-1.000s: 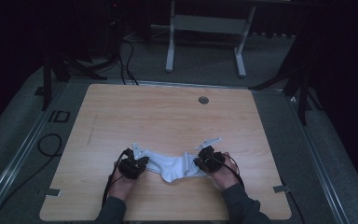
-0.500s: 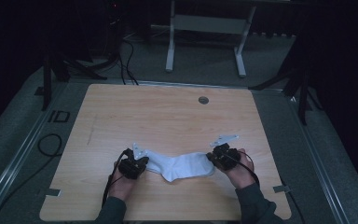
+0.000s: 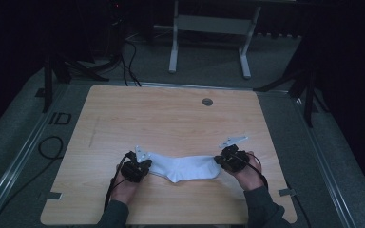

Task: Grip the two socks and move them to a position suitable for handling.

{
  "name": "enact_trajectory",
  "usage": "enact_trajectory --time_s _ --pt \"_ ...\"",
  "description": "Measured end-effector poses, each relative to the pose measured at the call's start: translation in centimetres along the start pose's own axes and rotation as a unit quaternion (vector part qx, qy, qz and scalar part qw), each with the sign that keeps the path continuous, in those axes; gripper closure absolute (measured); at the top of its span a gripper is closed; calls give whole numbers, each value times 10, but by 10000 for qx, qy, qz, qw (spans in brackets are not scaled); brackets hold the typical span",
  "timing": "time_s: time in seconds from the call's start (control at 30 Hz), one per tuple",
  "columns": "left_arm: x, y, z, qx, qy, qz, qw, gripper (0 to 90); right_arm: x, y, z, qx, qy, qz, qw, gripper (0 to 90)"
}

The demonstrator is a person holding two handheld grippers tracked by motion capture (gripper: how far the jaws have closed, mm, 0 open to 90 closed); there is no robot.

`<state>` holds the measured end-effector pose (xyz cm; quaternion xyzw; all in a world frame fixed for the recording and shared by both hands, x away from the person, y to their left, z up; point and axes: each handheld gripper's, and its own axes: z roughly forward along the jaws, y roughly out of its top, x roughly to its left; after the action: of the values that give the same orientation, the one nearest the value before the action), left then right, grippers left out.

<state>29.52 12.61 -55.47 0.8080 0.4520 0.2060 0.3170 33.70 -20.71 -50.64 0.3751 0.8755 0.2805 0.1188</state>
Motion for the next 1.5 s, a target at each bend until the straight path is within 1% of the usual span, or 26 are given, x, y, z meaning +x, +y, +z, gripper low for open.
enact_trajectory --time_s 0.07,0.13,0.23,0.3,0.37,0.43,0.5,0.57,0.6,0.67,0.77,0.83,0.93,1.0,1.03,1.17,1.4,1.43,1.5 --pt "0 0 0 0 0 1 10000 895 -4 -3 9 94 20 76 9999 864" --pt "0 0 0 -2 -2 -1 10000 895 -8 -7 15 145 18 186 9997 796" --pt "0 0 0 2 7 4 10000 895 -14 -11 19 106 33 343 9993 757" --pt "0 0 0 0 9 1 10000 895 -15 -12 18 22 48 420 9991 714" --pt "-1 0 0 0 13 4 10000 894 -17 -14 15 -102 97 499 9987 691" --pt "-1 0 0 3 14 6 10000 894 -18 -16 12 -207 117 622 9978 652" --pt "-1 0 0 -5 13 -4 10000 894 -20 -18 11 -311 171 720 9968 626" --pt "-2 0 0 -2 14 -11 10000 894 -21 -20 10 -417 262 858 9951 597" --pt "-2 0 0 2 16 -1 10000 894 -23 -21 9 -459 365 894 9943 583" --pt "-2 0 0 -2 23 8 10000 892 -24 -21 6 -573 399 955 9930 571" --pt "-2 0 -1 -16 18 17 10000 885 -25 -21 3 -684 403 972 9921 554" --pt "-3 0 -1 -40 23 23 10000 881 -26 -21 2 -698 388 984 9919 549" --pt "-4 0 -3 -114 95 49 9999 883 -27 -23 1 -739 367 1023 9913 541" --pt "-4 0 -4 -132 107 64 9998 887 -28 -23 1 -749 363 1030 9912 539" --pt "-5 1 -5 -189 120 91 9997 887 -28 -24 1 -749 374 1041 9910 536" --pt "-4 1 -7 -245 100 112 9996 887 -30 -25 2 -727 334 1067 9911 531" --pt "0 2 -11 -321 114 31 9994 887 -33 -27 2 -735 333 1106 9906 528" --pt "1 2 -12 -361 110 -26 9993 887 -33 -28 2 -727 327 1116 9905 528" --pt "3 2 -13 -388 99 -50 9992 887 -34 -29 2 -726 322 1127 9905 527"
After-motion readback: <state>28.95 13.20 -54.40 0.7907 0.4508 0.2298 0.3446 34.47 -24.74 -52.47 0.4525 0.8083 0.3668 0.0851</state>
